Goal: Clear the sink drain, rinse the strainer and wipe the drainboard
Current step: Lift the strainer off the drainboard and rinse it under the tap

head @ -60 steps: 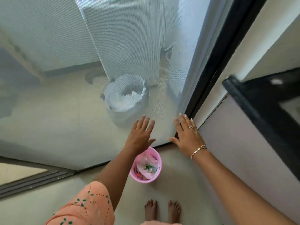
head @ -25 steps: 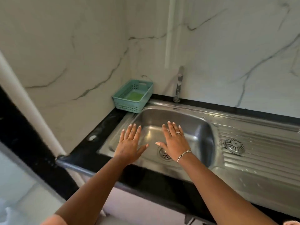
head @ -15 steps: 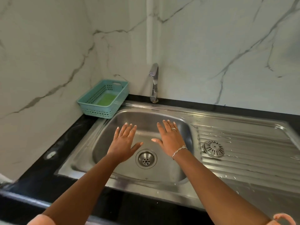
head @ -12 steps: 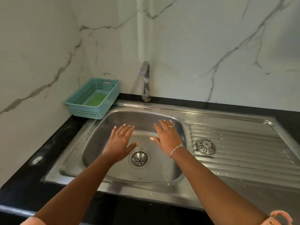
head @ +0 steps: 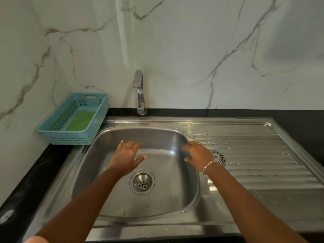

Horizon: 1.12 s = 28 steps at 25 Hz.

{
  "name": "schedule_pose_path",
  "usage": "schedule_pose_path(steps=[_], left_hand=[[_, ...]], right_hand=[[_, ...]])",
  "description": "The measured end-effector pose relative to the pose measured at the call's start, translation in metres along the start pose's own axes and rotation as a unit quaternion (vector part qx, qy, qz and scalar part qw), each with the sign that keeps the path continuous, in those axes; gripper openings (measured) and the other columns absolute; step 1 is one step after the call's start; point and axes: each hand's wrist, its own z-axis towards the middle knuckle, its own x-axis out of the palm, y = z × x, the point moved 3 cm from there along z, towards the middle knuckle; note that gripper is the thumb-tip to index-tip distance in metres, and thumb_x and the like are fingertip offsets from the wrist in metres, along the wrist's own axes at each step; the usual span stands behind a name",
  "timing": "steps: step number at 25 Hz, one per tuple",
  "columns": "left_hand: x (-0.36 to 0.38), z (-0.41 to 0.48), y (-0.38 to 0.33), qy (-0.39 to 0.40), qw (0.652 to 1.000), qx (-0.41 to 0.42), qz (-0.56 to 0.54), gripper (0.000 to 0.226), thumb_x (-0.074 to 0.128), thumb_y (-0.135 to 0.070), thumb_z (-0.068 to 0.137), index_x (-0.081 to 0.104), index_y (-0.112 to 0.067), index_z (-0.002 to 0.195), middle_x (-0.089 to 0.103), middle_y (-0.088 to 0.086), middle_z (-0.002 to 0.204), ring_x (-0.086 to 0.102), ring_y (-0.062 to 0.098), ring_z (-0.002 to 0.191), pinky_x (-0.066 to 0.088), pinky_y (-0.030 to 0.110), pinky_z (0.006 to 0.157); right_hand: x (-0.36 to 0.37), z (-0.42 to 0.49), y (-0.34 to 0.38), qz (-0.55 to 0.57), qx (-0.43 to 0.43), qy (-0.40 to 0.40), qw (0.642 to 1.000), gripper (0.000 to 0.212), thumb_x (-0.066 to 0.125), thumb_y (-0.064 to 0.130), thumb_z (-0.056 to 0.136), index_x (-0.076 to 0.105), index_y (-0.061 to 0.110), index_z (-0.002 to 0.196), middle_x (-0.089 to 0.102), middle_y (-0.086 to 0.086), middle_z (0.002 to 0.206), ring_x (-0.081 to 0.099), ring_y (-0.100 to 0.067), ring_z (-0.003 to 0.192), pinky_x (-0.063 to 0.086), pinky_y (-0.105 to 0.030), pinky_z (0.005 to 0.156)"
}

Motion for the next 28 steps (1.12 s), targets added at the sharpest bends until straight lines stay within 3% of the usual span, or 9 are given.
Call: schedule_pose_path(steps=[5,10,21,28], left_hand=[[0.010,0.009,0.017,0.011,1.000,-0.002,-0.022,0.049,0.048,-0.044,0.089,0.046,-0.013,0.127,0.053,0.011,0.130,0.045,0.026,0.124,0.020,0.044,0.114],[0.017,0.013,0.014,0.030,0.998,0.008,-0.052,0.048,0.050,-0.041,0.089,0.047,-0.013,0.127,0.055,0.011,0.128,0.047,0.026,0.122,0.021,0.045,0.114],[0.019,0.019,0.003,0.043,0.992,-0.005,-0.122,0.047,0.049,-0.040,0.089,0.047,-0.013,0.128,0.054,0.011,0.129,0.045,0.026,0.123,0.023,0.044,0.113],[0.017,0.024,-0.004,0.035,0.988,-0.001,-0.152,0.048,0.051,-0.041,0.088,0.048,-0.012,0.127,0.055,0.011,0.127,0.047,0.026,0.121,0.029,0.045,0.110]], right_hand=[[-0.009,-0.009,-0.067,-0.033,0.132,0.066,0.989,0.037,0.058,0.014,0.082,0.056,0.011,0.119,0.051,-0.011,0.127,0.048,-0.030,0.119,0.044,-0.038,0.098],[0.002,-0.012,-0.090,-0.049,0.160,0.193,0.967,0.087,0.079,0.028,0.065,0.031,0.017,0.138,0.039,-0.012,0.137,0.042,-0.034,0.125,0.043,-0.042,0.101],[0.010,-0.002,-0.095,-0.047,0.162,0.205,0.964,0.089,0.076,0.025,0.065,0.025,0.022,0.139,0.037,-0.015,0.133,0.046,-0.038,0.119,0.046,-0.044,0.097],[0.008,0.000,-0.096,-0.067,0.164,0.197,0.964,0.092,0.075,0.035,0.063,0.024,0.024,0.139,0.037,-0.016,0.133,0.041,-0.039,0.122,0.044,-0.049,0.098]])
